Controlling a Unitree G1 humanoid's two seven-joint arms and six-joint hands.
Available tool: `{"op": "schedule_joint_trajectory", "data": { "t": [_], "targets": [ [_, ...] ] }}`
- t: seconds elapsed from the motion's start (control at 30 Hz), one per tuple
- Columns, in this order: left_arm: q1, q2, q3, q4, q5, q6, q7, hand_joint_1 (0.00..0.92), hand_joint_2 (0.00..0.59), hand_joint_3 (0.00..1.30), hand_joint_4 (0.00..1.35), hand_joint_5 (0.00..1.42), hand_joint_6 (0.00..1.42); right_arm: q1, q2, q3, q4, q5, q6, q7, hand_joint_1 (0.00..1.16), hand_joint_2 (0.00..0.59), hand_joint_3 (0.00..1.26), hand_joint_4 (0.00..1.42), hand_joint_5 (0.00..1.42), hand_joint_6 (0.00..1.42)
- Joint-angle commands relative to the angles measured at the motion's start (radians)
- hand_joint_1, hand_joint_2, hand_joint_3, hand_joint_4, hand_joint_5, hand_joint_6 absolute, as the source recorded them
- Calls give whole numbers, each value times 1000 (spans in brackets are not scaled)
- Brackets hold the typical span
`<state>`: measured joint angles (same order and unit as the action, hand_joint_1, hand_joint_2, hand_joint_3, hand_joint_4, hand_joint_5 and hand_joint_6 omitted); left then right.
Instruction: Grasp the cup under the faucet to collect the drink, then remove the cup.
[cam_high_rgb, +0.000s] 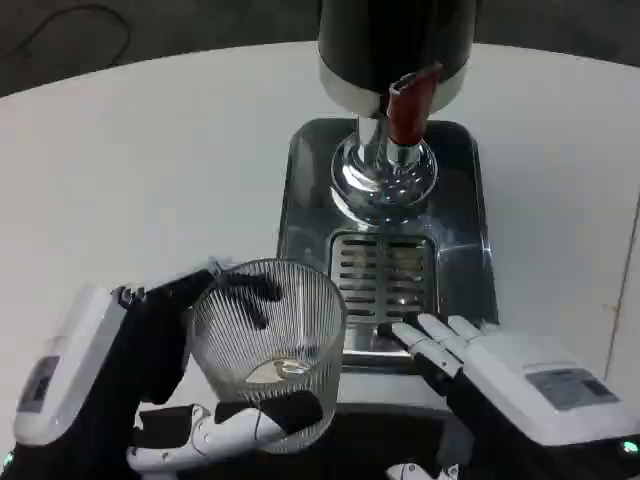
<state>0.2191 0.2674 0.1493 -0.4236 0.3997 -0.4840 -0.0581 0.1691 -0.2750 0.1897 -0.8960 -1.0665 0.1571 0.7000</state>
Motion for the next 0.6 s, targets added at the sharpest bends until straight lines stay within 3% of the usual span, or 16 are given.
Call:
{"op": "schedule_joint_trajectory", "data": {
  "t": [0.03,0.6],
  "targets": [
    [10,6,12,-8,-26,-20,17,488,258,1027,1244,1424,1424,12,6,6,3,-3,-5,9,364,375,60,0,0,0],
    [15,0,7,-12,-27,-20,18,488,258,1027,1244,1424,1424,36,7,-3,-18,-5,-3,11,364,375,63,0,0,0]
  ]
}}
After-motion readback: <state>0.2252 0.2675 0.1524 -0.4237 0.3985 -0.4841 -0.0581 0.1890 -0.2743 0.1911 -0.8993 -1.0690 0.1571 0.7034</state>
